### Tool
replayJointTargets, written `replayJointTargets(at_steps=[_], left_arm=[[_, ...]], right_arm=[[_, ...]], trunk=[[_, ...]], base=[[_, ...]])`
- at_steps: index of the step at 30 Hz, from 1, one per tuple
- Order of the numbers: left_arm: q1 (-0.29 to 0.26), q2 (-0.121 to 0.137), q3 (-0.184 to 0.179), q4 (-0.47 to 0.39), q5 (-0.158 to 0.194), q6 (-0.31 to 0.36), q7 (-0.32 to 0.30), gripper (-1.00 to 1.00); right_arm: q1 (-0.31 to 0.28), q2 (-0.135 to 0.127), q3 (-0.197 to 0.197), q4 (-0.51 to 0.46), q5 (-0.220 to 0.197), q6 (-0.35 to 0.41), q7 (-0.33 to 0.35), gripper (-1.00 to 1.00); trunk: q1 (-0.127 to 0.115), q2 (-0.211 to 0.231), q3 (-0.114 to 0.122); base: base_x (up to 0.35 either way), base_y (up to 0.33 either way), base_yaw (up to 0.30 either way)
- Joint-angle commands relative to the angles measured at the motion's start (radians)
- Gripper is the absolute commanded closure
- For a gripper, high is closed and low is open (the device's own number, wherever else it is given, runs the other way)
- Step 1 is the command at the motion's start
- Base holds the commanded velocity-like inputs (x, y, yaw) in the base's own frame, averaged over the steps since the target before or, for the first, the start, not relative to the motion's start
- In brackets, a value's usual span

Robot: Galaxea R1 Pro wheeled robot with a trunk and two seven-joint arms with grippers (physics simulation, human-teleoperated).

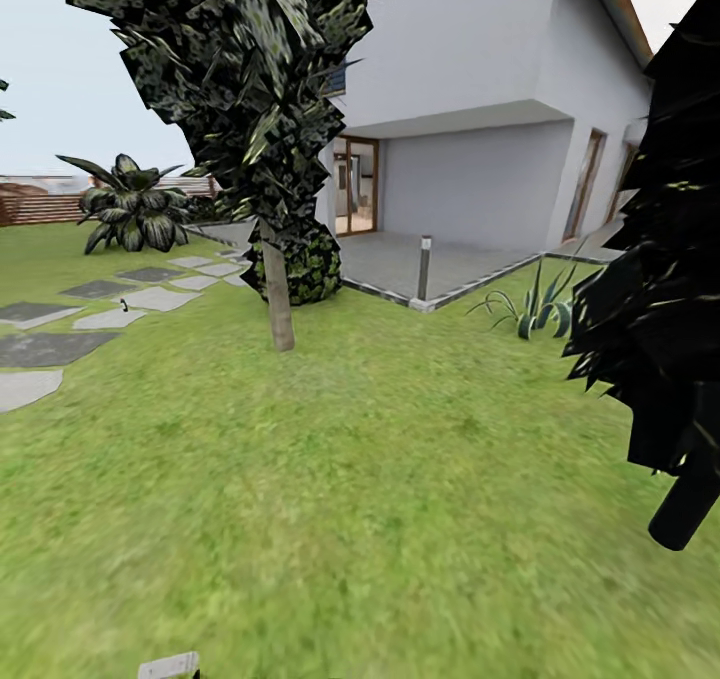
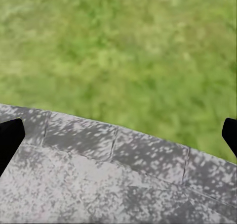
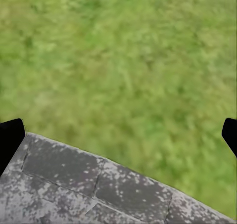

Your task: In the garden, pick up the pesticide atomizer on the floor and spray pesticide onto both trees until each tree trunk is fully covered.

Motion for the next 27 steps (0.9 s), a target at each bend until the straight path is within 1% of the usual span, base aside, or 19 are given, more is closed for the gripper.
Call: replayJointTargets(at_steps=[1, 2, 6, 27], left_arm=[[0.000, 0.000, 0.008, 0.000, -0.001, 0.000, -0.001, -1.00], [0.000, 0.000, 0.015, 0.000, -0.002, -0.001, -0.003, -1.00], [0.000, 0.000, 0.020, 0.001, -0.003, -0.003, -0.007, -1.00], [0.000, 0.000, 0.021, 0.001, -0.002, -0.002, -0.012, -1.00]], right_arm=[[0.000, 0.000, 0.000, 0.000, 0.000, 0.000, 0.000, -1.00], [0.001, 0.000, 0.000, 0.000, 0.000, 0.000, 0.000, -1.00], [0.001, 0.000, 0.000, 0.000, 0.000, 0.000, 0.000, -1.00], [0.000, 0.001, 0.001, 0.000, 0.000, 0.000, 0.000, -1.00]], trunk=[[0.000, 0.000, -0.001], [0.000, 0.000, -0.001], [0.000, 0.000, -0.004], [0.080, -0.147, -0.084]], base=[[0.000, 0.000, 0.275], [0.000, 0.000, 0.275], [0.000, 0.000, 0.275], [0.000, 0.000, 0.275]])
